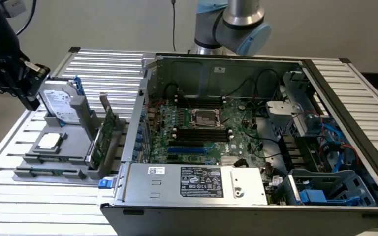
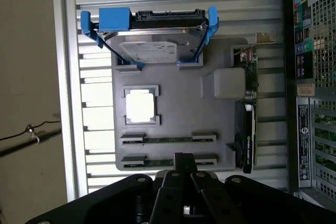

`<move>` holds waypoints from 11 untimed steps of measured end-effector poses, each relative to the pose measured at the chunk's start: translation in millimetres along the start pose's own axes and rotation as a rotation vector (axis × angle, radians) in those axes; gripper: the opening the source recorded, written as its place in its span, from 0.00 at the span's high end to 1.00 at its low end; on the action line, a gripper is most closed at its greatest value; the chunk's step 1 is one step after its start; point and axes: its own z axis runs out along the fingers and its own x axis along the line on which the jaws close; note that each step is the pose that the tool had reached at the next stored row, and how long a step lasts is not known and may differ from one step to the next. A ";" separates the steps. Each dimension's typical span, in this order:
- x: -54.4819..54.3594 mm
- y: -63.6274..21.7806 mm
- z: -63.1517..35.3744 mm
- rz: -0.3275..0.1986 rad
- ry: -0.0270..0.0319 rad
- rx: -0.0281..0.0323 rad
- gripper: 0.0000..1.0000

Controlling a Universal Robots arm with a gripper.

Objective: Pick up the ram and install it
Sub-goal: 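Pick up the ram and move it above insertion slot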

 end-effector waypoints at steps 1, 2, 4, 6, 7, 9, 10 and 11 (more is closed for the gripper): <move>0.0 0.0 0.0 0.000 0.0000 0.0000 0.89; 0.0 0.0 0.0 0.000 0.0000 0.0000 0.89; 0.0 0.0 0.0 0.000 0.0000 0.0000 0.89; 0.0 0.0 0.0 0.000 0.0001 0.0000 0.89; 0.8 -0.1 0.1 -0.002 0.0003 -0.0002 0.89; 1.1 -0.1 0.3 -0.031 0.0015 -0.0003 0.89; 1.1 -0.1 0.3 -0.049 0.0023 -0.0002 0.89; 1.2 -0.1 0.4 -0.066 0.0030 -0.0001 0.89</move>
